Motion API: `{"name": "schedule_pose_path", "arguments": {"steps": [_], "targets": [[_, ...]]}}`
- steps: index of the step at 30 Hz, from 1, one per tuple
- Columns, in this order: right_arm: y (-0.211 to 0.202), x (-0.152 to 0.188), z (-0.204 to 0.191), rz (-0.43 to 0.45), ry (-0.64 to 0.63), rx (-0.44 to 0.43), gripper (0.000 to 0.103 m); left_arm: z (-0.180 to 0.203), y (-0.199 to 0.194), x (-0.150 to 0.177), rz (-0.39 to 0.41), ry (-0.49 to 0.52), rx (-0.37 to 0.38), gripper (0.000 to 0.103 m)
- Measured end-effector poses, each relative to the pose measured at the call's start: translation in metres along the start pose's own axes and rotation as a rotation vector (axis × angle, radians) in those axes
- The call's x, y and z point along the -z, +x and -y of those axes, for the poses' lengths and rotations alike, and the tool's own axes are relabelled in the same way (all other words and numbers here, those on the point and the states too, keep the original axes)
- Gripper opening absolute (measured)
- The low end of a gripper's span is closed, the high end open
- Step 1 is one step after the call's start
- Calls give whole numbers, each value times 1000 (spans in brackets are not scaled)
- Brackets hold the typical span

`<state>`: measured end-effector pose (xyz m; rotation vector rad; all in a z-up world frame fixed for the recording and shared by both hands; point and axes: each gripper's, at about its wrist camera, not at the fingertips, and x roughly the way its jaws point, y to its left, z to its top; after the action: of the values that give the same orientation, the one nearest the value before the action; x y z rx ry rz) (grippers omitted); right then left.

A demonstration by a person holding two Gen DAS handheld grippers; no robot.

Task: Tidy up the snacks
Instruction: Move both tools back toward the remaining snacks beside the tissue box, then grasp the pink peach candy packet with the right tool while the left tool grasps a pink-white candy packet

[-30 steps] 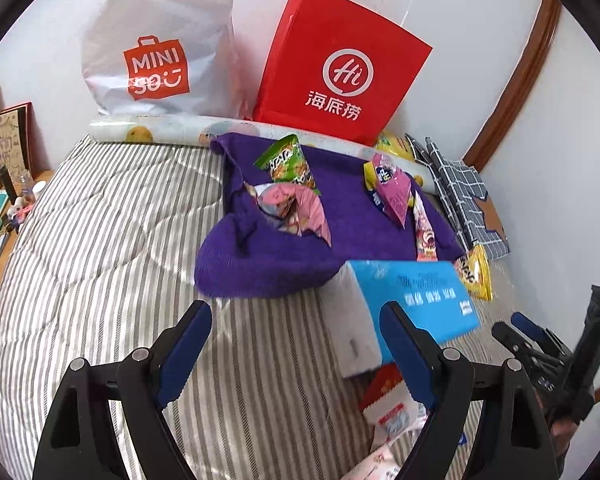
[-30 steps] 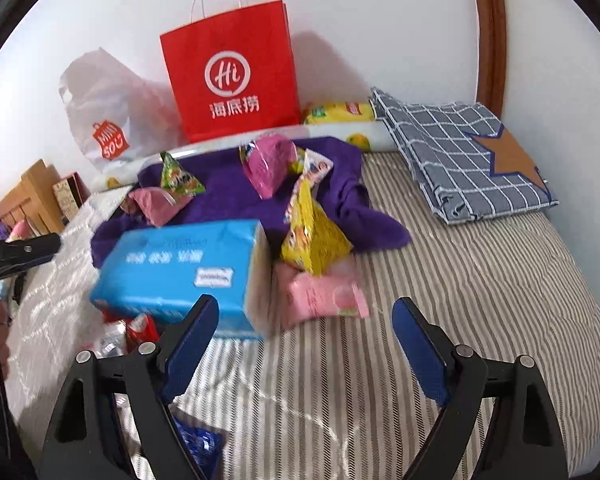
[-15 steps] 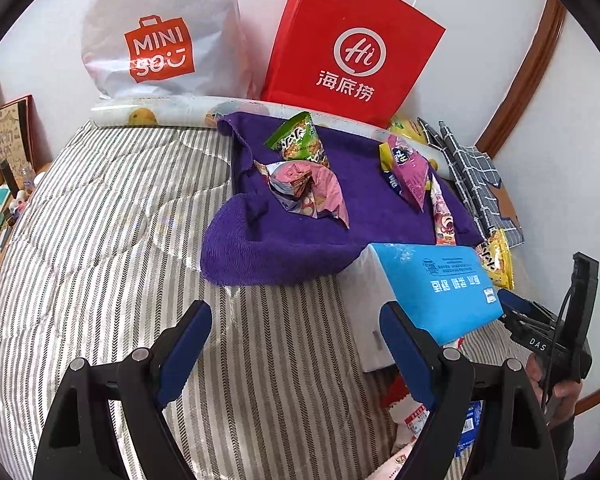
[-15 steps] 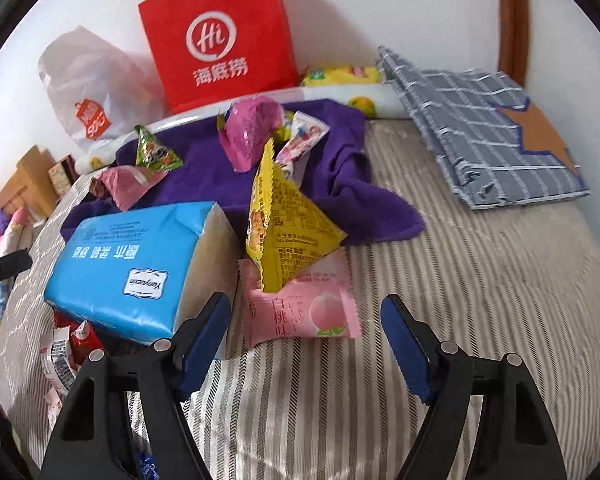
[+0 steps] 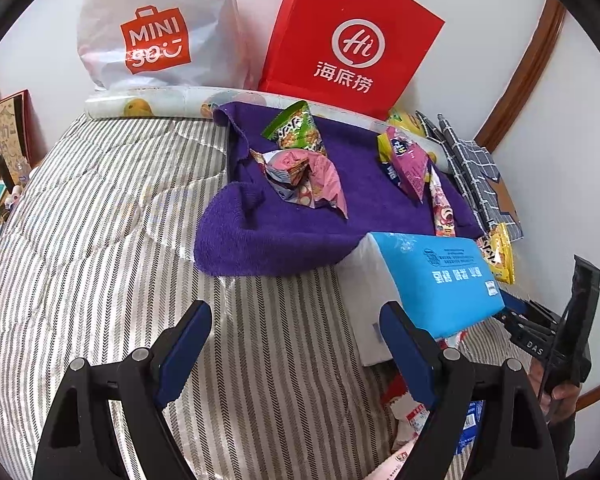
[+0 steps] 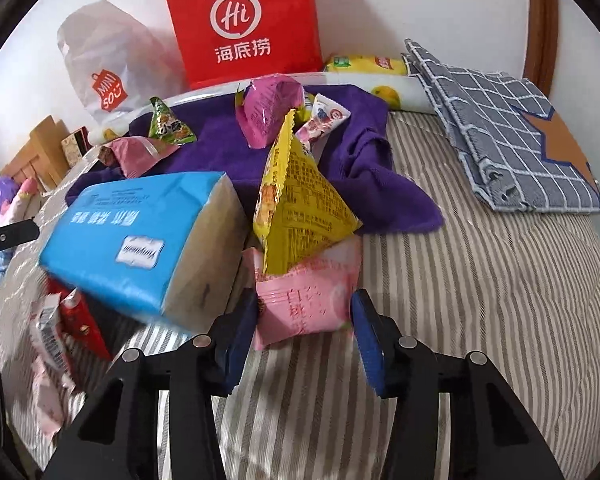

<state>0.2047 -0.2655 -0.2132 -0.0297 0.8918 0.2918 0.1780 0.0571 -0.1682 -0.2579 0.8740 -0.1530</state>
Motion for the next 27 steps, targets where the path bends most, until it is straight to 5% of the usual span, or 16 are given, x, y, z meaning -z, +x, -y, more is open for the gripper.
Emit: {"name": "schedule_pose_path", "arguments": {"steps": [2, 4, 8, 9, 12, 13, 25, 27], "targets": [[-10, 6, 1, -2, 5, 5, 46, 2, -3, 2, 1, 7, 2, 85], [-20, 14, 1, -11, 8, -5, 15, 4, -6, 5, 3, 15, 6, 85], [-36, 28, 0, -22, 11, -13, 12, 6, -10, 9, 7, 19, 16, 85], [-38, 29, -1, -11, -2, 6, 16, 7, -10, 9, 7, 20, 17, 85], [-40, 28, -2, 25, -18, 24, 68, 9, -10, 10, 9, 19, 20, 85], [-39, 26, -3, 46, -20, 22, 73, 9, -10, 10, 8, 19, 19, 85], [18, 3, -4, -30, -47, 77, 74, -1, -6, 6, 7, 3, 0, 85], [18, 2, -5, -22, -48, 82, 65, -2, -5, 7, 3, 1, 0, 85]]}}
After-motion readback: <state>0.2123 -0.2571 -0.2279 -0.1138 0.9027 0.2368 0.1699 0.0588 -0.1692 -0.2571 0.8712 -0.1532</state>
